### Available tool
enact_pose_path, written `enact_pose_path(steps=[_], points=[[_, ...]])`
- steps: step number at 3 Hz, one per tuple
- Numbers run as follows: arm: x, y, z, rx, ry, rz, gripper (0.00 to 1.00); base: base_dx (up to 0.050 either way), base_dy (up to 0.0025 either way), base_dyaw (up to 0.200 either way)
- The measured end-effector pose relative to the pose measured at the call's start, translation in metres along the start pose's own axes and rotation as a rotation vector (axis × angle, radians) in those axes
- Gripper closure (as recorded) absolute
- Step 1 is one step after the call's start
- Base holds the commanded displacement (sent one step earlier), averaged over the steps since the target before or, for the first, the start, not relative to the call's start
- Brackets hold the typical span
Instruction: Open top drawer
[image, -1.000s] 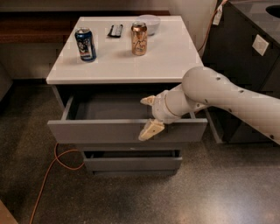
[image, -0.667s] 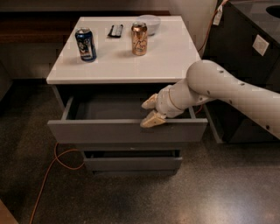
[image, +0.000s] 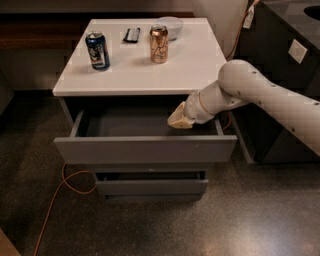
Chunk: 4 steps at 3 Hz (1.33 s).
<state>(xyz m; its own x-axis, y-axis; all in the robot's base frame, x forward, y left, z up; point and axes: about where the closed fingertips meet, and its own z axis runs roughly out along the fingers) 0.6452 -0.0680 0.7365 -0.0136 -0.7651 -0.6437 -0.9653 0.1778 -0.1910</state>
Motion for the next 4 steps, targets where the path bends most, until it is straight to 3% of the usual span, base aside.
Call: enact_pose_path(steps=[1, 2, 4], points=[[0.014, -0.016, 0.017, -0.010, 0.048, 0.016, 1.00, 0.000, 0.00000, 0.000], [0.023, -0.018, 0.037, -0.032, 0.096, 0.018, 1.00, 0.000, 0.00000, 0.000], [0.022, -0.004, 0.054, -0.065, 0.122, 0.005, 1.00, 0.000, 0.00000, 0.000]])
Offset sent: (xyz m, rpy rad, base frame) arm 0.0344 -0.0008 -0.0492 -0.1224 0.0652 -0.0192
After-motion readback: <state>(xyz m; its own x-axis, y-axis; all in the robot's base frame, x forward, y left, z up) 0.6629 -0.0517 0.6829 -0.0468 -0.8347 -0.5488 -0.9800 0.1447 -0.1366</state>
